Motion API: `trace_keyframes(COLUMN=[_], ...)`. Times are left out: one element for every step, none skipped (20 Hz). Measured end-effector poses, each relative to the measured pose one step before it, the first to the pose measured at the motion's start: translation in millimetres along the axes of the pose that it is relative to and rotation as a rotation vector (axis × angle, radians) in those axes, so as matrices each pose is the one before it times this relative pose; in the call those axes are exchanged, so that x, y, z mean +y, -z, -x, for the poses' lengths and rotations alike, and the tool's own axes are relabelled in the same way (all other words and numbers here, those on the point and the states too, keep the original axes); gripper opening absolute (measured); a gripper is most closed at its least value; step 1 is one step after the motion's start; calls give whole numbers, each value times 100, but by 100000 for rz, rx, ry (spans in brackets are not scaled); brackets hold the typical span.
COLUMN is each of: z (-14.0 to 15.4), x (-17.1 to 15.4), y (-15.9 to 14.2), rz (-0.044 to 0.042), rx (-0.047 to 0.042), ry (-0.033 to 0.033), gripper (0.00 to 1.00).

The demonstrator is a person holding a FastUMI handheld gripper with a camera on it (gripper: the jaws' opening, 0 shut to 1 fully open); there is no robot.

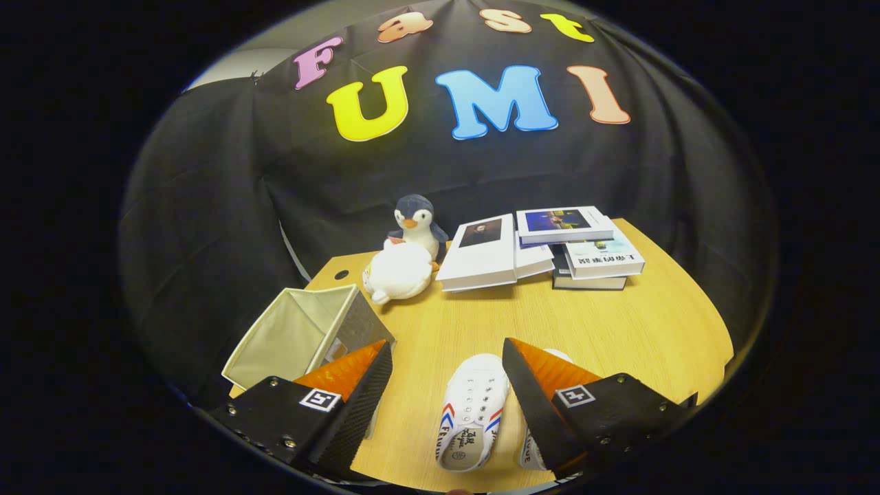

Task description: Open the storage box then place both shoes into the box .Put the left shoe in first, then the right shoe, with the right side of both shoes facing outward in a uniform manner.

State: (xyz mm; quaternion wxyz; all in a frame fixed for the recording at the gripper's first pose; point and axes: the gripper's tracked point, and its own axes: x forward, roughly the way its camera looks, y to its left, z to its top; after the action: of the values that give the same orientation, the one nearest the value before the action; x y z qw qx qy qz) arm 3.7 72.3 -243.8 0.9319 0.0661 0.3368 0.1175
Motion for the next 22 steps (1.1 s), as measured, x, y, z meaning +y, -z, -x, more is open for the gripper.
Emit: trace_keyframes(z=[-380, -419, -451, -518, -560, -921, -417, 79, -643, -707, -487, -579, -316, -557, -255, -321, 16, -350, -156, -171, -129, -187], x=[-491, -410, -445, -359, -430, -345, -253, -308, -332, -269, -209, -259, -196, -140, -168, -155, 5, 12, -28, 167, -6, 178], y=[763, 829, 740, 728, 857, 807, 889, 1141, 824, 829, 729, 817, 957, 731, 175, 91, 33, 52, 186, 309, -63, 172], rz=[91, 19, -155, -26, -44, -272, -303, -165, 228, 480, 625, 389, 280, 172, -160, -90, -530, -217, 721, 1431, 1168, -100], rx=[1932, 2028, 1923, 2071, 2349, 2663, 2543, 2563, 2652, 2522, 2529, 2611, 2731, 2553, 1181, 771, 554, 1002, 1136, 1234, 123, 754], ry=[677, 426, 303, 415, 582, 577, 206, 282, 417, 426, 272, 402, -23, -63, 289, 160, 133, -108, 248, -122, 99, -742], gripper=[98, 98, 98, 98, 98, 98, 98, 98, 98, 98, 98, 98, 98, 98, 98, 86, 82, 81, 81, 81, 81, 81])
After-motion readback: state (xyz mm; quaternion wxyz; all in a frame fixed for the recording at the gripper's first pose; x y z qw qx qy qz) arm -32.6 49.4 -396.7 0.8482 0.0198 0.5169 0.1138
